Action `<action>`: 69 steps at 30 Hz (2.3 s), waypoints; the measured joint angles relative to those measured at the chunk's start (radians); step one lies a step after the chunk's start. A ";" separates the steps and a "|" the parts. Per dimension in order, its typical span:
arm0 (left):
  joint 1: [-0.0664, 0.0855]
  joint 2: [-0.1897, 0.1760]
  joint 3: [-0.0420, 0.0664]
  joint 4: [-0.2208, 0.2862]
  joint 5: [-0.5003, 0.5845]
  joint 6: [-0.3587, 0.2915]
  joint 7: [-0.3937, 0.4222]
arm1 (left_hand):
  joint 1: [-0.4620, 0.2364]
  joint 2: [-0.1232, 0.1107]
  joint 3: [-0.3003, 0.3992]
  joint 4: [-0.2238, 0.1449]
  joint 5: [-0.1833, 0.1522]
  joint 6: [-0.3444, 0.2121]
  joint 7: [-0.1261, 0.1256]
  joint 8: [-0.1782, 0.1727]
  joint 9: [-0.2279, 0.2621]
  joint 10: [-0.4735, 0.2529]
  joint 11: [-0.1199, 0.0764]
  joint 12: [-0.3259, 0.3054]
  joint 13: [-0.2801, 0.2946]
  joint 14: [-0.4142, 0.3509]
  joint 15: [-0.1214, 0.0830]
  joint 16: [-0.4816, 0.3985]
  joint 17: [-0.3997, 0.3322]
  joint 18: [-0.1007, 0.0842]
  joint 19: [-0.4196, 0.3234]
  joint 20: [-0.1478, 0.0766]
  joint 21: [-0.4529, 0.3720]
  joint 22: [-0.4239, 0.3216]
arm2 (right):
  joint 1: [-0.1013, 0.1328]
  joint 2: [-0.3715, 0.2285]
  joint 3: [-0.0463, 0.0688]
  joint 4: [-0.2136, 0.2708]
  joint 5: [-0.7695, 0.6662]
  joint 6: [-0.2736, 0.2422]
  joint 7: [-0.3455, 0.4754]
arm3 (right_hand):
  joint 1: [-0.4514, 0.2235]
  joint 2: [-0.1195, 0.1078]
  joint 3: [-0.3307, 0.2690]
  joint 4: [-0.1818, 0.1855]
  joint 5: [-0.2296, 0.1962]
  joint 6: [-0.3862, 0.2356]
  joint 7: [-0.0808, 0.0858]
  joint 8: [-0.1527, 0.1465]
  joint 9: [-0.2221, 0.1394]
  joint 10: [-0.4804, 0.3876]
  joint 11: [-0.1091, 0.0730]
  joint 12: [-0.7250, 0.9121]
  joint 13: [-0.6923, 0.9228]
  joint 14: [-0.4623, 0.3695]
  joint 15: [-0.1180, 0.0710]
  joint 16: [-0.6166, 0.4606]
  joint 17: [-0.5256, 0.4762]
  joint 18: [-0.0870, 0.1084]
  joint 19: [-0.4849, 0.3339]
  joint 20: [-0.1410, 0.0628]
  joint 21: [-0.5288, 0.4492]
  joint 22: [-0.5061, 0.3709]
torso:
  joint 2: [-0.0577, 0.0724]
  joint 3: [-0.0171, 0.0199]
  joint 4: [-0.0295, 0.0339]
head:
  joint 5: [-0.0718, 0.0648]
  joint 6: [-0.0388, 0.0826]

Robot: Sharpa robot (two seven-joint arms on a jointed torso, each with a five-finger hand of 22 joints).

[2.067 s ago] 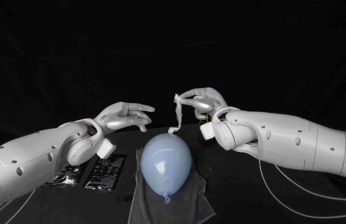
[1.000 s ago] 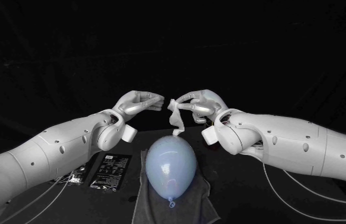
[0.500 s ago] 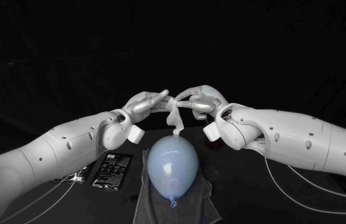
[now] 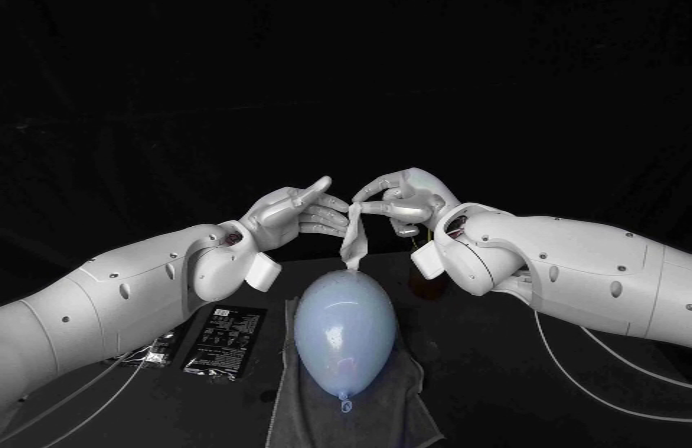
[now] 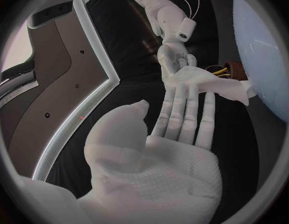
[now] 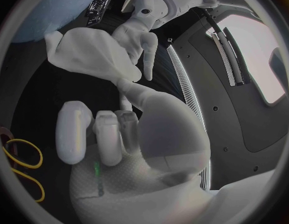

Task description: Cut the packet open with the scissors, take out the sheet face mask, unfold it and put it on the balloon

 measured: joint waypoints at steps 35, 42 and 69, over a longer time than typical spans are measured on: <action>-0.003 -0.041 -0.002 0.057 -0.138 -0.080 -0.021 | 0.475 -0.176 0.090 -0.136 0.000 0.058 -0.054 0.067 0.018 0.048 -0.049 -0.003 0.020 0.067 -0.045 0.114 0.076 0.062 0.145 -0.005 0.027 0.011 | 0.000 -0.006 0.001 0.021 -0.013 -0.039 -0.017 | 0.000 0.000 0.003 -0.003 0.000 -0.003 -0.001 0.002 0.000 0.000 0.000 0.000 0.000 0.002 -0.002 0.000 0.000 0.000 0.002 -0.003 0.004 0.000 | 0.000 0.0006 -0.0006 | -0.011 -0.011; -0.005 -0.054 -0.002 0.075 -0.161 -0.115 0.010 | 0.443 -0.209 0.083 -0.126 0.000 0.071 -0.067 0.067 0.012 0.075 -0.069 0.059 0.065 0.098 -0.066 0.204 0.131 0.062 0.203 -0.030 0.078 0.035 | 0.000 -0.004 0.001 0.020 -0.012 -0.053 -0.028 | 0.000 0.000 0.005 -0.006 0.000 -0.001 0.001 0.001 0.000 0.000 0.000 0.000 0.001 0.002 -0.002 -0.001 -0.001 0.000 0.002 -0.003 0.003 0.000 | 0.000 -0.0001 -0.0005 | -0.015 -0.014; -0.012 -0.111 -0.002 0.211 -0.286 -0.382 0.047 | 0.407 -0.237 0.175 -0.147 0.000 0.068 -0.069 -0.012 -0.008 -0.007 -0.097 0.470 0.390 0.612 -0.133 1.012 1.028 -0.001 0.550 -0.198 1.004 0.935 | -0.002 -0.001 0.000 0.028 -0.016 -0.102 -0.051 | -0.004 -0.004 0.005 -0.006 0.000 -0.001 0.001 0.003 0.001 0.000 0.000 0.000 0.000 0.002 -0.002 -0.001 0.000 0.000 0.000 -0.003 0.003 0.000 | 0.000 0.0005 -0.0004 | -0.023 -0.021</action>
